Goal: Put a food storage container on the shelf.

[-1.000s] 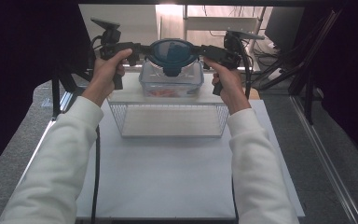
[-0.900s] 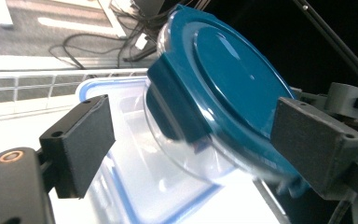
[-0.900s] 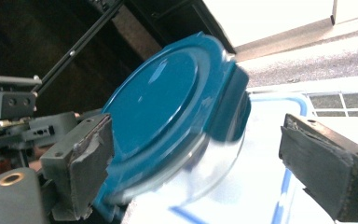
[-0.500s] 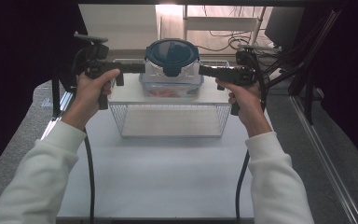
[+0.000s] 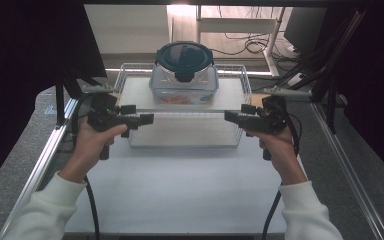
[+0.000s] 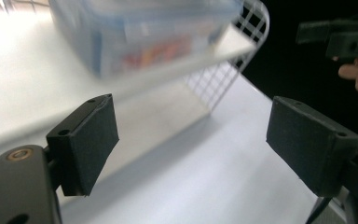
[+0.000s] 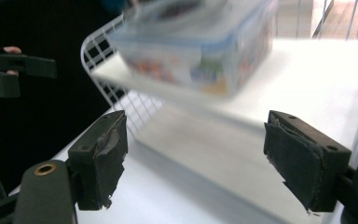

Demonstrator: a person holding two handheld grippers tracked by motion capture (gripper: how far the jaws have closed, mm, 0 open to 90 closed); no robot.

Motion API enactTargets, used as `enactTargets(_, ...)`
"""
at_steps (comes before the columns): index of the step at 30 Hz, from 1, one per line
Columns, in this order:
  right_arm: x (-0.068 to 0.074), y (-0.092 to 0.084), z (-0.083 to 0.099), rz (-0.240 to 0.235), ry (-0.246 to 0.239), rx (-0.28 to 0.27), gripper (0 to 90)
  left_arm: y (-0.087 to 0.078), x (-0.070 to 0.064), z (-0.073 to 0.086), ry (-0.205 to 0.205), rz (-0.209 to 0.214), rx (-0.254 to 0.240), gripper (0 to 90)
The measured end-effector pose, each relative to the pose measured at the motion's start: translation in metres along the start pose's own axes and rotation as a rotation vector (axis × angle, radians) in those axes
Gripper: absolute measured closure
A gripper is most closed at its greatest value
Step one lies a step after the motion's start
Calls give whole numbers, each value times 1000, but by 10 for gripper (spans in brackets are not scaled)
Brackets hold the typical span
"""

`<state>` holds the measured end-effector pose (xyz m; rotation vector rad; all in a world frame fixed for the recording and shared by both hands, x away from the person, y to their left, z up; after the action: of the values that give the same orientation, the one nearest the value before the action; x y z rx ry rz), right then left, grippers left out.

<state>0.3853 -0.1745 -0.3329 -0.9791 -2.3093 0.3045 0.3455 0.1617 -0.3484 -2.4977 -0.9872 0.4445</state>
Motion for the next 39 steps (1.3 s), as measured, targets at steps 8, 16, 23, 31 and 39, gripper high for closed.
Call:
enactTargets(8, -9, -12, 57, 18, -29, 2, 221, 5, -12, 68, 18, -14, 43, 179)
enactTargets(16, -18, -14, 123, 84, -54, 57, 222, 5, -17, 123, -25, -20, 79, 186)
enactTargets(23, -29, -16, 161, 111, -32, 111, 222, 12, -16, 163, -55, -31, 137, 192)
enactTargets(31, -40, -13, 179, 135, -11, 138, 223, 17, -15, 175, -10, -78, 175, 193)
enactTargets(39, -44, -12, 181, 140, -7, 143, 223, 14, -10, 177, -32, -105, 166, 191)
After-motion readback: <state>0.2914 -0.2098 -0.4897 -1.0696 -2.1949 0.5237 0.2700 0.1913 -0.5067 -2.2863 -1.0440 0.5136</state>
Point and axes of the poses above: each handheld gripper's, and its own axes: y roughly forward along the jaws, z roughly out of its underside, x roughly to its left, the point moved 5 cm from there along y, roughly forward along the jaws, and after that the axes turned 12 degrees about y, right-handed, at the moved point
